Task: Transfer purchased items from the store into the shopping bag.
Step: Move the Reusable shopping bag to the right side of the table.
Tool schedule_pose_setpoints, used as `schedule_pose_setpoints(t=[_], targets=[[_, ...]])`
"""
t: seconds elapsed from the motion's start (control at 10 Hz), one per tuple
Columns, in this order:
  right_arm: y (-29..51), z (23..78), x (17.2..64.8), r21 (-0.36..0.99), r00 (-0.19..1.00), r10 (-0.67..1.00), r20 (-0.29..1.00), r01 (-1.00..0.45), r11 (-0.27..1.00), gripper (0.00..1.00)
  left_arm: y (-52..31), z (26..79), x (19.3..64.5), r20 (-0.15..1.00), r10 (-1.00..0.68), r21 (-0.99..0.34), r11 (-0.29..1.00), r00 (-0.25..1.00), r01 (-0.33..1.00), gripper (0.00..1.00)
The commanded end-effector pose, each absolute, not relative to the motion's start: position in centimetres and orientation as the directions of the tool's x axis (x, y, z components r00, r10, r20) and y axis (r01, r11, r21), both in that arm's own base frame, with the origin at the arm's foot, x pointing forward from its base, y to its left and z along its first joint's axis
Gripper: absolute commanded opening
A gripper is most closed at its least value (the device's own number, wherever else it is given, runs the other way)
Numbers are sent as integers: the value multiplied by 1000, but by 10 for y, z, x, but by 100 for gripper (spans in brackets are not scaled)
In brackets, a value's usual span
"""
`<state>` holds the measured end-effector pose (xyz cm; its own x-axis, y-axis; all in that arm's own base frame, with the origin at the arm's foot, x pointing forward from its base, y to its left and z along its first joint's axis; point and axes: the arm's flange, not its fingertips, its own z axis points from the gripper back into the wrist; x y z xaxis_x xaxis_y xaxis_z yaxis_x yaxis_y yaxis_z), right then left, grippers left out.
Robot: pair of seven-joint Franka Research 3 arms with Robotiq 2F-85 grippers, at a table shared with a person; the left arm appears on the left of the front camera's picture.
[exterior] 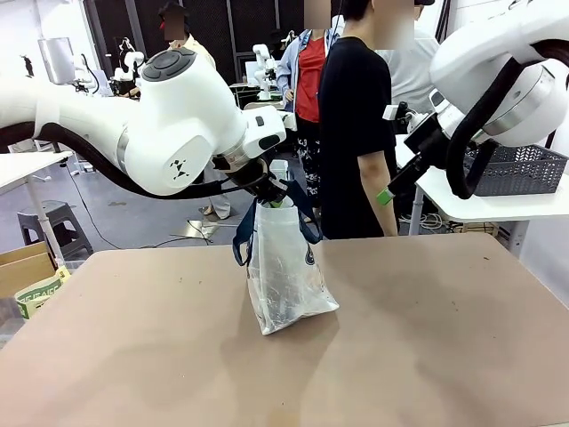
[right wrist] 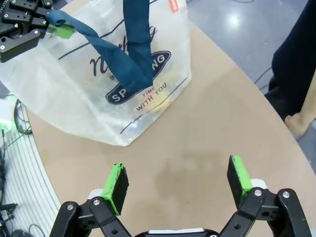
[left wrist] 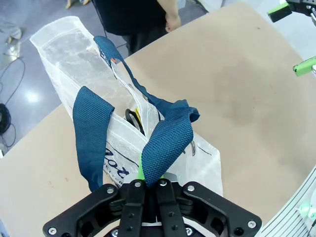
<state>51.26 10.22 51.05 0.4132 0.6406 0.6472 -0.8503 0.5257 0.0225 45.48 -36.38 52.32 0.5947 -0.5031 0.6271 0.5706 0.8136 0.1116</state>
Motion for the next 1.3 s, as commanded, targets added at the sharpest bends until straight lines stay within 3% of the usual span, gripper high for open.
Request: schedule_pose_setpoints(t=[0.0,0.2,0.5,0.8,1.2], targets=[[101,516,515,38,426,640,639,-849,527,100,-364,523,455,629,-498,106,816,598,568,0],[101,516,515,38,426,640,639,-849,527,100,-364,523,455,627,-503,112,814,595,571,0],[101,516,515,38,426,640,639,-849,527,100,-353,586,441,580,-552,202,810,599,550,0],[101,516,515,38,426,640,639,-849,527,100,-320,643,436,430,-589,233,804,684,546,0],[101,516,515,38,426,640,639,-849,527,100,-281,669,465,182,-602,67,797,778,601,0]])
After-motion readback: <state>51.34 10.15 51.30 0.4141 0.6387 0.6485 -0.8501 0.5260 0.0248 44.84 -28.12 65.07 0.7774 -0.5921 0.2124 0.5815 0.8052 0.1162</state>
